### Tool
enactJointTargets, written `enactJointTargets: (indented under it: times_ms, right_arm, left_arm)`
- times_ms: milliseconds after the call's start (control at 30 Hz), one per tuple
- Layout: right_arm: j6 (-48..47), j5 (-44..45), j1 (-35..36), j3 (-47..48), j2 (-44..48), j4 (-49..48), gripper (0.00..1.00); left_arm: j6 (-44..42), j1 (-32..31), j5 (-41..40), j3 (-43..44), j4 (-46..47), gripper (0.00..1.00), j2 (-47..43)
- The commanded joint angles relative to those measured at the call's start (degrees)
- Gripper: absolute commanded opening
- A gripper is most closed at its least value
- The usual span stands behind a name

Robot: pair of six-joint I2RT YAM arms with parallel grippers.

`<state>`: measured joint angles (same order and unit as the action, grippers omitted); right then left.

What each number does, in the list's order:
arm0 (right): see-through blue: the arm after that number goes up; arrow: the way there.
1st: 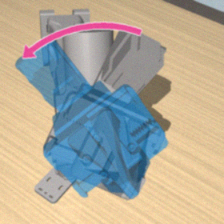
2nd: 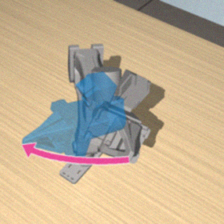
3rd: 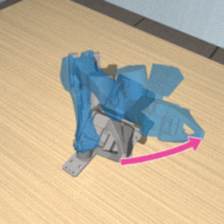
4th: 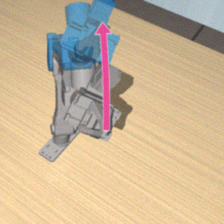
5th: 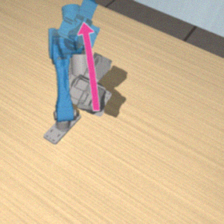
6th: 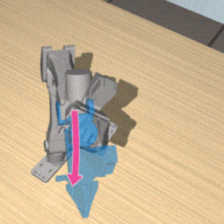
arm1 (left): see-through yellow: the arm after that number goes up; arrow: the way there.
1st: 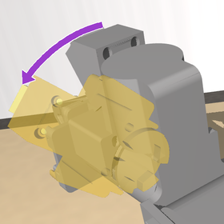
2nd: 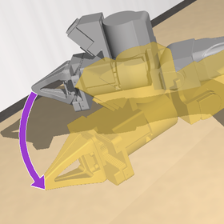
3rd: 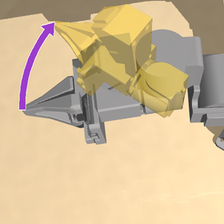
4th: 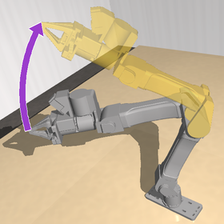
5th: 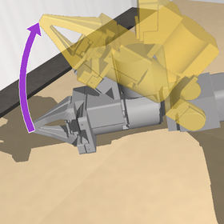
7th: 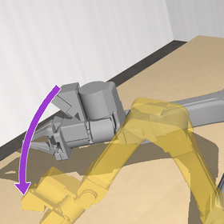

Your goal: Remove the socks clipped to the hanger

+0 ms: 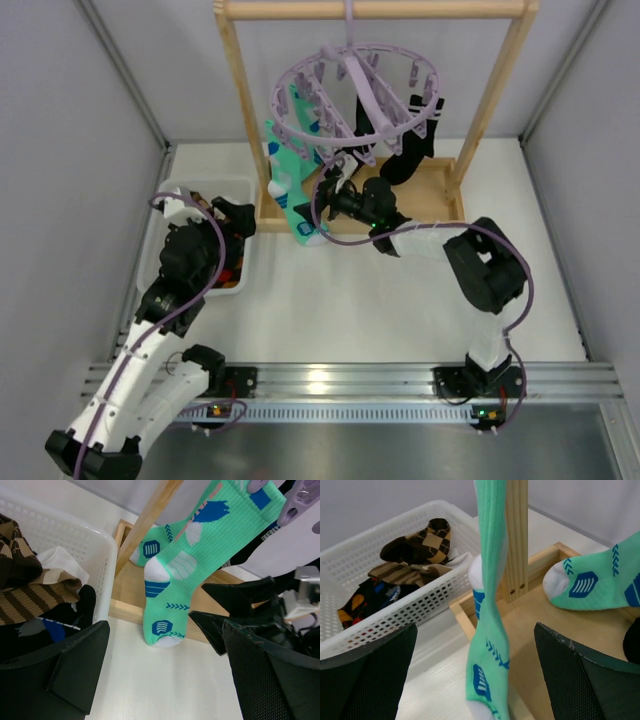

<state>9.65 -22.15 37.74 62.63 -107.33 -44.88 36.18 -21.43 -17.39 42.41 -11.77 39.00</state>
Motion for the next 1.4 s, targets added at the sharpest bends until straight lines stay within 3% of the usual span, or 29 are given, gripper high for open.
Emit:
enactJointTargets:
  times_ms: [0, 67, 133, 167, 233, 267, 333, 367, 467, 600, 733, 867, 933, 967, 1033, 1067, 1100, 1367]
  right_arm:
    - [-1.2, -2.73, 1.46, 6.35, -5.51, -10.4, 0.95]
    - [-2.26, -0.36, 2.42, 9.43, -8.59, -9.96, 0.91]
    - [-2.27, 2.45, 2.95, 11.1, -10.52, -11.0, 0.81]
    - [-2.01, 2.64, 2.96, 11.11, -10.88, -11.97, 0.69]
    - [-1.21, 3.61, 3.04, 10.06, -11.06, -14.08, 0.59]
    - [-1.21, 3.78, 3.13, 9.62, -10.89, -15.66, 0.46]
    - [-1.21, 3.52, 3.13, 8.3, -10.36, -16.55, 0.35]
    - [-1.13, 3.17, 3.22, 7.69, -10.01, -17.6, 0.22]
    - [-0.34, 1.33, 3.22, 5.31, -8.87, -20.23, 0.11]
    - [0.9, 0.27, 3.4, 4.78, -8.86, -20.77, 0.09]
    - [-0.6, -0.61, 4.1, 9.33, -11.75, -16.39, 0.29]
    - [-0.33, -0.52, 4.28, 14.97, -15.18, -12.87, 0.41]
    - [-0.51, -0.26, 4.28, 17.52, -16.86, -11.2, 0.41]
    - [-0.42, -0.26, 4.28, 18.13, -17.3, -10.84, 0.38]
    - [-0.07, -0.35, 4.36, 18.23, -17.21, -10.93, 0.22]
    - [0.02, -0.26, 4.45, 17.62, -16.78, -11.88, 0.05]
    - [0.02, 0.09, 4.54, 15.61, -15.21, -12.68, 0.0]
    - [3.44, 3.25, 6.38, -1.88, -0.88, -24.8, 0.0]
  left_arm:
    - [-3.39, 0.07, 1.91, 4.6, -4.84, 0.98, -1.21]
    - [-4.36, 0.07, 3.23, 5.48, -5.8, 0.98, -1.82]
    - [-5.94, 0.07, 4.46, 6.36, -6.6, 0.98, -2.53]
    - [-6.38, 0.07, 4.73, 6.63, -6.69, 0.98, -2.53]
    - [-7.27, 0.07, 5.25, 7.33, -7.13, 0.98, -2.53]
    - [-7.7, 0.07, 6.3, 7.51, -7.13, 0.98, -2.36]
    - [-7.88, 0.07, 7.54, 8.03, -7.21, 0.98, -1.74]
    - [-8.06, 0.07, 9.37, 8.3, -7.04, 0.98, -1.48]
    - [-8.58, 0.07, 11.84, 9.44, -7.04, 0.98, -0.69]
    - [-9.64, 0.07, 13.08, 10.06, -7.13, 0.98, -2.09]
    - [-10.61, 0.07, 13.96, 10.06, -7.13, 0.98, -4.28]
    - [-11.57, 0.07, 14.14, 10.23, -7.83, 0.98, -5.6]
    - [-12.1, 0.07, 13.7, 11.2, -9.23, 0.98, -5.61]
    - [-12.62, 0.07, 13.7, 11.55, -9.67, 0.98, -5.69]
    - [-13.07, 0.07, 13.52, 12.51, -10.38, 0.98, -6.04]
    - [-13.42, 0.07, 13.26, 12.78, -10.55, 0.98, -6.22]
    - [-13.59, 0.07, 13.34, 13.04, -10.55, 0.98, -6.31]
    - [-14.21, 0.07, 12.64, 12.88, -10.73, 0.98, -7.54]
